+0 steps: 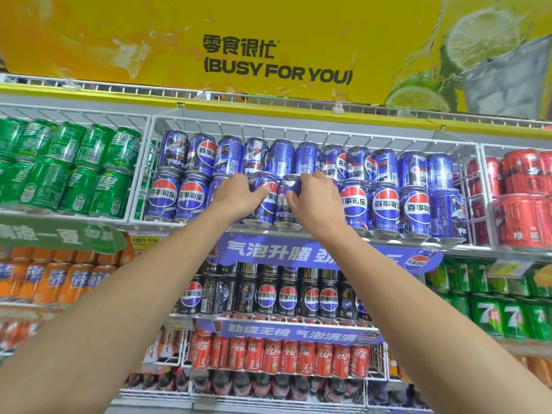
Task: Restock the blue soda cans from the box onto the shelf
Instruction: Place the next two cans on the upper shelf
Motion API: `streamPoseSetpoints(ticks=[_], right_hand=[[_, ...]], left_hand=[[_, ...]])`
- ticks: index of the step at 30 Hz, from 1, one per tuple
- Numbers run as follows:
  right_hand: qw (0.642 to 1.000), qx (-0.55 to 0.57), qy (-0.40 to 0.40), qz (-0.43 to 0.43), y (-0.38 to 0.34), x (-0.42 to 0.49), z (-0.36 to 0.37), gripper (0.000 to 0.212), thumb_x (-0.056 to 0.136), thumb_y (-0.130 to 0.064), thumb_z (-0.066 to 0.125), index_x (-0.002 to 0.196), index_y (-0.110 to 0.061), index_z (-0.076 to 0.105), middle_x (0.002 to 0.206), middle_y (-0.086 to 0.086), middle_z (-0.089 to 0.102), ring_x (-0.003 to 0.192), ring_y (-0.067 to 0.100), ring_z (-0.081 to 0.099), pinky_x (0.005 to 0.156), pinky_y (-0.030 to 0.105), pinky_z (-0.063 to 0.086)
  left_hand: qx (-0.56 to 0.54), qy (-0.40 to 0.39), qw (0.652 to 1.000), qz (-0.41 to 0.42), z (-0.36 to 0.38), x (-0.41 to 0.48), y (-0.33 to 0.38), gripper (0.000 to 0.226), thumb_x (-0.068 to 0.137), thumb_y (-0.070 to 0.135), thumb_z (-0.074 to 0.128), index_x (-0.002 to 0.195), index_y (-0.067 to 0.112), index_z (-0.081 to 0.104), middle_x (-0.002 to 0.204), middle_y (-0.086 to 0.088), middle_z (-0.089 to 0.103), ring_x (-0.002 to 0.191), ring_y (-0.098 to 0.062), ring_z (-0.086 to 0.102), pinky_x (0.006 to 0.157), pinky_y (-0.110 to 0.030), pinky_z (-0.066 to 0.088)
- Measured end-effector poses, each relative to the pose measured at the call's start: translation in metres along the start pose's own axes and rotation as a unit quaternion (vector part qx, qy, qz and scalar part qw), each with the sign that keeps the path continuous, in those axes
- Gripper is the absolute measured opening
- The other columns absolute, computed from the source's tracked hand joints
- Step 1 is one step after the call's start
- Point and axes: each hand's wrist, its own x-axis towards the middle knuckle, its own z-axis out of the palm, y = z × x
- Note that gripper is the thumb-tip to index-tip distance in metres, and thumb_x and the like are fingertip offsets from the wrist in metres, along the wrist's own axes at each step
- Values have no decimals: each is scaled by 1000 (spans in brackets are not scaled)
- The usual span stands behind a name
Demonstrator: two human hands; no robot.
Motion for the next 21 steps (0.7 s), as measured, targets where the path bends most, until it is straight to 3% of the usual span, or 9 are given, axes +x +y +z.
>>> streamPoseSetpoints(ticks=[3, 6, 8, 10, 15, 21], right_hand=[[999, -30, 10, -39, 5, -12, -5, 31, 100, -37, 59, 106, -8, 68, 110, 12, 64, 108, 34, 59, 77, 43, 56], [993, -68, -27, -92, 9, -21, -11, 49, 103, -47, 51, 134, -10, 58, 133, 15, 59, 129, 36, 49, 93, 46, 51], [987, -94, -73, -108, 12, -27, -14, 65, 104, -55, 45, 153, -12, 42, 154, 17, 44, 145, 38, 35, 110, 51, 42], [982, -117, -108, -101, 14, -33, -17, 74, 102, -62, 41, 160, -17, 31, 166, 17, 28, 153, 39, 22, 119, 55, 33], [975, -143, -162, -52, 7, -59, -30, 83, 99, -71, 36, 164, -23, 16, 173, 15, 10, 159, 38, 6, 123, 62, 22], [968, -178, -175, -31, -48, -101, -40, 83, 100, -71, 36, 165, -24, 16, 173, 15, 10, 159, 39, 10, 121, 64, 26]], left_hand=[[106, -16, 993, 44, -1, -15, -2, 51, 99, 54, 51, 124, 10, 53, 111, -15, 62, 108, -36, 61, 91, -50, 51], [198, -27, 977, 79, -6, -27, -8, 77, 98, 60, 46, 157, 14, 26, 150, -23, 41, 139, -42, 41, 109, -56, 41], [243, -56, 965, 80, -10, -35, -12, 85, 97, 65, 43, 163, 21, 11, 162, -24, 25, 148, -43, 29, 115, -58, 35], [275, -81, 955, 81, -14, -44, -13, 89, 96, 68, 42, 164, 25, 3, 166, -24, 16, 152, -43, 21, 118, -58, 31], [313, -117, 936, 110, -27, -70, -13, 87, 96, 70, 38, 163, 24, 8, 168, -23, 12, 154, -41, 18, 121, -56, 27], [286, -116, 937, 166, -55, -108, -55, 83, 97, 66, 43, 161, 18, 20, 165, -22, 25, 151, -38, 28, 120, -54, 31]])
